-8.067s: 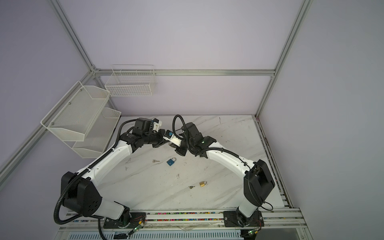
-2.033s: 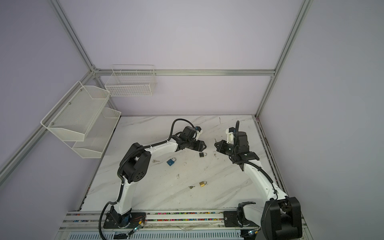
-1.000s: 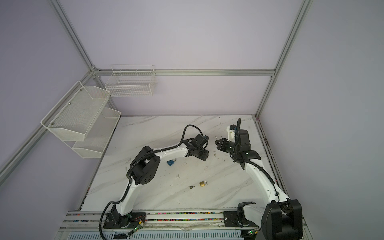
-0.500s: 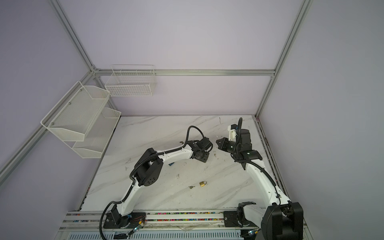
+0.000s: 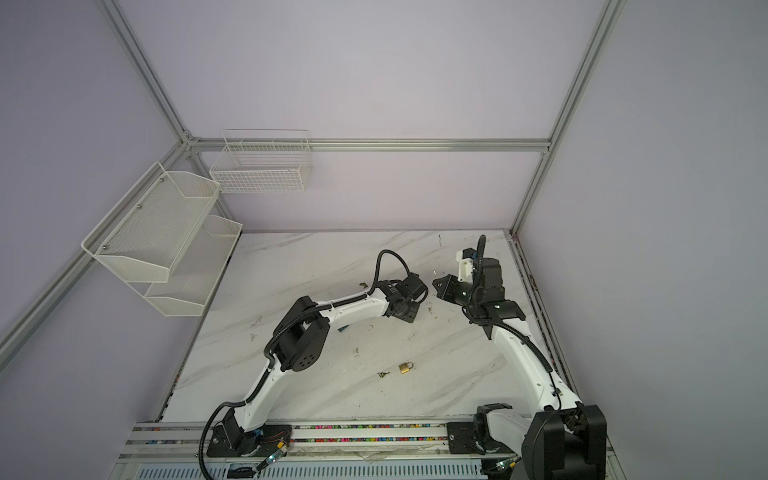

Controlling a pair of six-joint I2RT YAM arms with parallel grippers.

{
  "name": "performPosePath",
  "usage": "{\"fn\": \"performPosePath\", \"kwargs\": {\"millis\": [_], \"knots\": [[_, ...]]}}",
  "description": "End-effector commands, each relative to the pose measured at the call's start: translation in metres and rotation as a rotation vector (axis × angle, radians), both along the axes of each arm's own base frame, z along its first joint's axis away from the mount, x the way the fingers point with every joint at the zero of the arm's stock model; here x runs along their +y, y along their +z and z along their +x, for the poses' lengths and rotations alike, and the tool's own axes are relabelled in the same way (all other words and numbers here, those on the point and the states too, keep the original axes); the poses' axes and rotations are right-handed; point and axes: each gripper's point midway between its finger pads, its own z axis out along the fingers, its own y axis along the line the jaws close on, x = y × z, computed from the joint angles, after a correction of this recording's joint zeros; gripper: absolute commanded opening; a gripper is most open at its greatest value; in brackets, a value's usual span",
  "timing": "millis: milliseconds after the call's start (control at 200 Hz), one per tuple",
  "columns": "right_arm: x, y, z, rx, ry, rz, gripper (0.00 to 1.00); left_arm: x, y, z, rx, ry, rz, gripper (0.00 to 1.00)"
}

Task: Unlock with the key
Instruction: 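Close the left gripper on the black padlock body, then lift the black padlock with the left gripper toward the right gripper's key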

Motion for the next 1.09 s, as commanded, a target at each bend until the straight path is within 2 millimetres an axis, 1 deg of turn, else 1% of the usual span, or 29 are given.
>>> {"fn": "performPosePath", "kwargs": {"millis": [0,150,250,375,455,600,760,915,1010,1090], "knots": [[0.0,0.017,0.001,-0.047,0.014,0.0,0.0,-0.001,0.005,0.009,-0.016,0.011,0.021,0.45],[0.0,0.016,0.0,-0.046,0.015,-0.003,0.0,-0.003,0.002,0.01,-0.003,0.014,0.027,0.44],[0.0,0.017,0.0,-0.047,0.014,-0.004,0.0,-0.005,0.0,0.009,0.007,0.009,0.025,0.4],[0.0,0.017,0.0,-0.05,0.016,-0.007,0.0,-0.003,-0.001,0.008,0.012,0.018,0.031,0.4],[0.0,0.017,0.0,-0.051,0.019,-0.008,0.0,-0.001,-0.001,0.008,0.016,0.021,0.034,0.38],[0.0,0.019,0.0,-0.055,0.02,-0.008,0.0,0.002,0.006,0.009,0.007,0.035,0.043,0.38],[0.0,0.02,0.0,-0.059,0.021,-0.01,0.0,0.006,0.009,0.008,0.004,0.04,0.055,0.37],[-0.002,0.019,0.001,-0.058,0.019,-0.038,0.0,0.009,0.014,0.01,0.011,0.068,0.04,0.29],[-0.005,0.019,0.002,-0.057,0.014,-0.066,0.0,0.011,0.022,0.012,0.029,0.101,-0.005,0.28],[-0.011,0.019,0.003,-0.065,0.006,-0.124,0.0,0.017,0.034,0.017,0.039,0.162,-0.053,0.26]]}}
